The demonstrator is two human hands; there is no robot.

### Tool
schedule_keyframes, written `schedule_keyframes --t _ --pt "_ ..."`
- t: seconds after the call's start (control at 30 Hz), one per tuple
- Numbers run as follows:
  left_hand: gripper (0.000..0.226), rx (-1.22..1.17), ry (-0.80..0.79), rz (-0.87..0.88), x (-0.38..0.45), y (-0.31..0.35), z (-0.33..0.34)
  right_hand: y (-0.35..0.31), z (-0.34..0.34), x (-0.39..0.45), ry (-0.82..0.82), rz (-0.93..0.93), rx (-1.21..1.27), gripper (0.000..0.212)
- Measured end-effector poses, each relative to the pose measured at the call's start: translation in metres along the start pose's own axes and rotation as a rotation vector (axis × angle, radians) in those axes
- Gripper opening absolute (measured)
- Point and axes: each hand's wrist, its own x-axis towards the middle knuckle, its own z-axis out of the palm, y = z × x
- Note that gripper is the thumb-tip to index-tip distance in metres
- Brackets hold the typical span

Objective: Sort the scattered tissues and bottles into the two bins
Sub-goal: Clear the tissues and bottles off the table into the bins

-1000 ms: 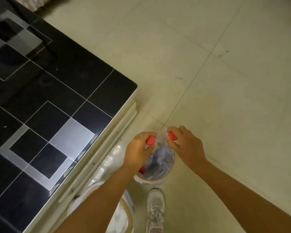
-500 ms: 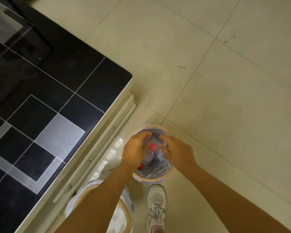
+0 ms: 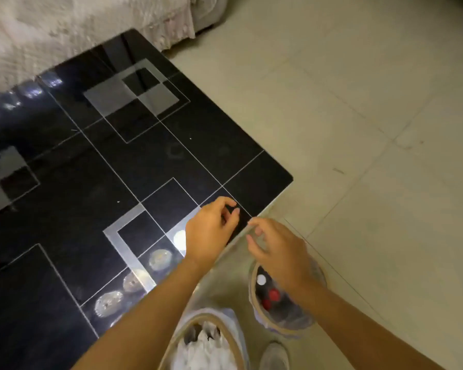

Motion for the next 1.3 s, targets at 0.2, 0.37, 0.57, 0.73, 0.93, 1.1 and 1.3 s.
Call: schedule_keyframes --t 0.2,0.37,0.57,0.73,0.93,1.1,1.3 --pt "0.005 -0.037 0.237 -0.215 0.007 -0.103 -0.134 -0.14 0.059 0.056 -0.086 -0.145 0.014 0.031" --pt "0.021 -0.058 0.435 -0.329 -0.016 -0.219 -0.223 -0.25 0.137 0.082 -0.174 -0.286 0.03 0.033" --pt "0.079 0.097 0.604 -0.504 -0.035 -0.327 -0.288 -0.347 0.216 0.108 -0.251 -0.439 -0.019 0.044" --pt "0.096 -0.087 0.518 -0.704 -0.013 -0.369 -0.305 -0.396 0.261 0.138 -0.336 -0.468 -0.134 0.054" --pt "0.098 -0.253 0.453 -0.789 0.018 -0.392 -0.314 -0.427 0.304 0.18 -0.395 -0.463 -0.249 0.064" --pt "0.088 -0.243 0.432 -0.781 0.021 -0.413 -0.324 -0.45 0.333 0.219 -0.342 -0.522 -0.271 0.068" --pt "0.082 -0.158 0.426 -0.7 0.019 -0.432 -0.33 -0.473 0.371 0.246 -0.414 -0.476 -0.326 0.084"
